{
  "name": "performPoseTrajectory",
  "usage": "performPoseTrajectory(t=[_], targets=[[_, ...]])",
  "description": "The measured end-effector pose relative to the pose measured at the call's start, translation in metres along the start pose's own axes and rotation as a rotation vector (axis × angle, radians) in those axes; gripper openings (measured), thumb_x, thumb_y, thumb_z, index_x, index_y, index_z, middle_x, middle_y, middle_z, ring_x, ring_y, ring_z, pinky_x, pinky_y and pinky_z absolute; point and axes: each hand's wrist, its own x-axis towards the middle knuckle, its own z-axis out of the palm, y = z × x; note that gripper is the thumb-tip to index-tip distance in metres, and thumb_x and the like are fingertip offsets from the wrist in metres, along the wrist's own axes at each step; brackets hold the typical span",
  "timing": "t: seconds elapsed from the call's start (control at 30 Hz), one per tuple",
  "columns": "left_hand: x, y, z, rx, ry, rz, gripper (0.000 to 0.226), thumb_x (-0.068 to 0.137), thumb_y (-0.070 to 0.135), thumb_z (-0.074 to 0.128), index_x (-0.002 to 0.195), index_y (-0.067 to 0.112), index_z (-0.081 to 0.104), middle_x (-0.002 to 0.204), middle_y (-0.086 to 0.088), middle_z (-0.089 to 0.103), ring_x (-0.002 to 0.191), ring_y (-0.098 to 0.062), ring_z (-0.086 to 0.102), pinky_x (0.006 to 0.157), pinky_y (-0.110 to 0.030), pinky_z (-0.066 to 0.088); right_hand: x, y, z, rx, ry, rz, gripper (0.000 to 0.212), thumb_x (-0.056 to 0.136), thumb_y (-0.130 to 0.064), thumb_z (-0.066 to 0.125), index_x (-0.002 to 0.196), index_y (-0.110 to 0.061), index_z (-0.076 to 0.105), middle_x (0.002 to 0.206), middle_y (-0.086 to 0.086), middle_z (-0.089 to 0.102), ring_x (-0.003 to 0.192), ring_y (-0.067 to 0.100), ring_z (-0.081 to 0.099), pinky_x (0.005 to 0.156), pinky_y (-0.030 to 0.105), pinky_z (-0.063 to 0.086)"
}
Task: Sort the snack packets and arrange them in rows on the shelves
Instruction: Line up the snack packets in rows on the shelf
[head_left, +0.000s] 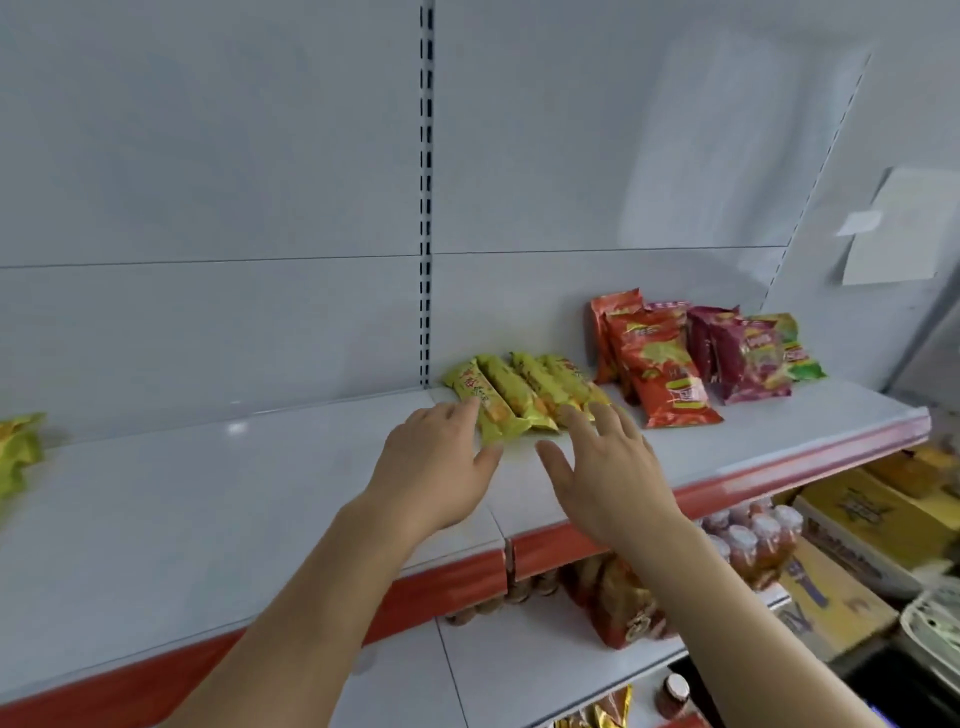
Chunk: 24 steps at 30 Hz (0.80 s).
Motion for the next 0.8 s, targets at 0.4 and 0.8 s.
performPoseTrajectory(t=[0.4, 0.8], targets=[[0.127, 0.016, 0.044, -0.120, -0.087, -0.251, 0.068, 0.101, 0.067, 0.034, 0.140, 0.015, 0.053, 0.144, -0.020, 0.051, 0.132, -0.039, 0.048, 0.106, -0.047, 0.044, 0.119, 0.029, 0.015, -0.018, -0.177, 0.047, 0.066, 0.094, -0.069, 0.031, 0.144, -0.028, 0.042, 0.148, 0.015, 0.039, 0.136, 0.039, 0.036, 0.108, 0.052, 0.035], [0.169, 0.052, 0.064, -0.249, 0.072, -0.598, 0.061, 0.082, 0.063, 0.059, 0.130, 0.025, 0.059, 0.130, -0.015, 0.058, 0.124, -0.038, 0.052, 0.100, -0.042, 0.045, 0.138, 0.048, 0.025, 0.230, -0.222, -0.021, 0.045, 0.096, -0.047, 0.041, 0.130, -0.021, 0.053, 0.131, 0.020, 0.049, 0.125, 0.043, 0.043, 0.103, 0.047, 0.038]])
